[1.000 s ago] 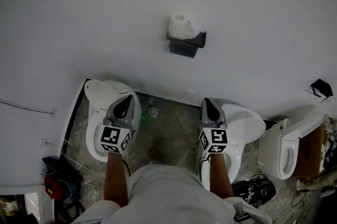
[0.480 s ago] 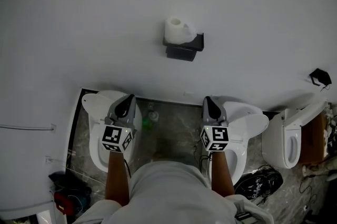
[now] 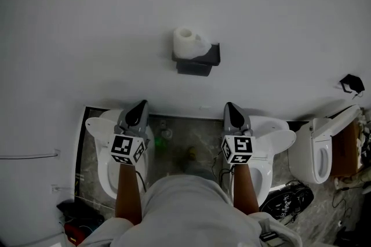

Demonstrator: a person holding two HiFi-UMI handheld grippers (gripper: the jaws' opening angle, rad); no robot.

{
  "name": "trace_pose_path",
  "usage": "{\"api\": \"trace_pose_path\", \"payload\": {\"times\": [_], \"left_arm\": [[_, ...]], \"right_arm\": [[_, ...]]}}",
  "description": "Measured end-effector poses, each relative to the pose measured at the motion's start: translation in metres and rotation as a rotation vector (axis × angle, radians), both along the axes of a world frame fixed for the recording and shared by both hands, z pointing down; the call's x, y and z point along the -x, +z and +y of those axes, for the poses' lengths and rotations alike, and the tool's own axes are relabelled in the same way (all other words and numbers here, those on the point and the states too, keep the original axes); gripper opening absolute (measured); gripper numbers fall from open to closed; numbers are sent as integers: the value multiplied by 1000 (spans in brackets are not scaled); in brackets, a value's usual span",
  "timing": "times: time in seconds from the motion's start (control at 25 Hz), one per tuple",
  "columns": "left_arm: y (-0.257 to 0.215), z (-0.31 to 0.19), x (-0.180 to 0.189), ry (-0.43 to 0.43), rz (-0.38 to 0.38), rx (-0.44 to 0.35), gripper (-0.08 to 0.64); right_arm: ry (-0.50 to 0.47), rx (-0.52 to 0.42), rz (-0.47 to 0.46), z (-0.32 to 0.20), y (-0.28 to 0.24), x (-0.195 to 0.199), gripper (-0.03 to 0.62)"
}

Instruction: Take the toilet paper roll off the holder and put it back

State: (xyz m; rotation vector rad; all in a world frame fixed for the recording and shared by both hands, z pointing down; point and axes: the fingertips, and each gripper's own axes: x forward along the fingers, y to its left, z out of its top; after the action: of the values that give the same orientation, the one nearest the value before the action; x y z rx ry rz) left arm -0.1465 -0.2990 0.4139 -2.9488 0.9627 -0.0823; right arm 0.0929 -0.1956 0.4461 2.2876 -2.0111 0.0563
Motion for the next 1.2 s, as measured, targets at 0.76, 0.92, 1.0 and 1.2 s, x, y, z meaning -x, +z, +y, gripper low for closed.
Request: {"api": "trace_pose_path", "payload": {"times": [0.76,0.92,1.0,1.2], "left_arm": [[-14,-93,-93,-29,4,-16,0],[-17,-100,-107,-39,11,-19,0],[-17,-104,-112,-44,15,-17,2],[-20,-110,-123,-55,25,-18,0]], "right_arm": [[-56,-12,-34,-107,-1,-92,0],[-65,-15,-45,-118,2,-106,0],[-72,-18,-51,-124,3,-111,0],[-90,-9,-47,-135,5,-120,0]]}}
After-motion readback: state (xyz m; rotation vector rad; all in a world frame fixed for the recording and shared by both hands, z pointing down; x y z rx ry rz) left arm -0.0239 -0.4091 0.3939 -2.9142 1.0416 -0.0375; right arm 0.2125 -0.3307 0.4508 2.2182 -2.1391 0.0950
